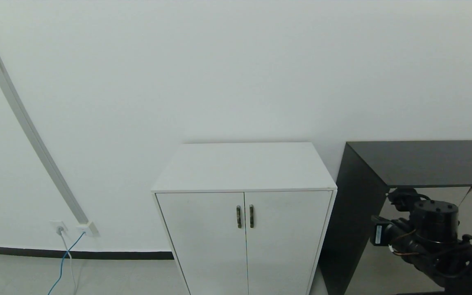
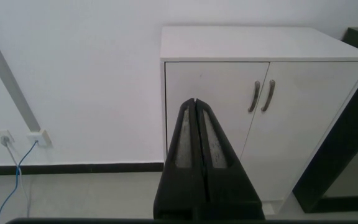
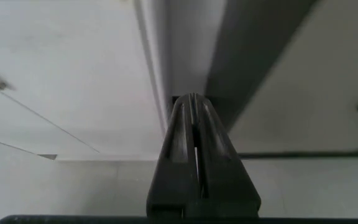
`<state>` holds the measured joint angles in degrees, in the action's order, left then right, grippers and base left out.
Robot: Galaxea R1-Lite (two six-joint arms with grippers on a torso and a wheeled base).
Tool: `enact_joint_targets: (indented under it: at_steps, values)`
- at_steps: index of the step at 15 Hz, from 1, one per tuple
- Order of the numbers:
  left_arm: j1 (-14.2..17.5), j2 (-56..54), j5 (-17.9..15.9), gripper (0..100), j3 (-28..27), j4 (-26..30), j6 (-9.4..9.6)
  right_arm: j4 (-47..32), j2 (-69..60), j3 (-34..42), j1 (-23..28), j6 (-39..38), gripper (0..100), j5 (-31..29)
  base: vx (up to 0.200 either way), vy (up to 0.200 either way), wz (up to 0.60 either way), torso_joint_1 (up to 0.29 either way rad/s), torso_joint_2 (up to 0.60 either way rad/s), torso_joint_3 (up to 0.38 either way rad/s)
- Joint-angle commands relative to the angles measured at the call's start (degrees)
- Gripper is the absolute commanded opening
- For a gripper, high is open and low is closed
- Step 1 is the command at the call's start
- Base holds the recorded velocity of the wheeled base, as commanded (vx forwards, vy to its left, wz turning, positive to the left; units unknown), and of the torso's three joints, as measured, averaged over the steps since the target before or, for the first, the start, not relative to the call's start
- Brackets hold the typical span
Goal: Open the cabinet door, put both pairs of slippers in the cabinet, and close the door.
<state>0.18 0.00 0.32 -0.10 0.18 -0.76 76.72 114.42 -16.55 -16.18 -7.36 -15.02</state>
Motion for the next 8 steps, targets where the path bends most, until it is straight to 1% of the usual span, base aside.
enact_joint_targets:
  at_steps: [1,4,8]
  values:
    - [-0.01,0.00,0.03,0,0.01,-0.01,-0.04,1.51,-4.21,4.87,2.03,0.07,0,-0.01,0.000,0.000,0.00,0.000,0.00,0.000]
    - [-0.01,0.00,0.03,0,0.01,-0.01,-0.04,2.91,-9.48,11.98,2.82,0.07,0,-0.01,0.000,0.000,0.00,0.000,0.00,0.000]
    - [-0.01,0.00,0.03,0,0.01,-0.01,-0.04,1.95,-17.04,16.55,3.70,0.24,0,-0.01,0.000,0.000,0.00,0.000,0.00,0.000]
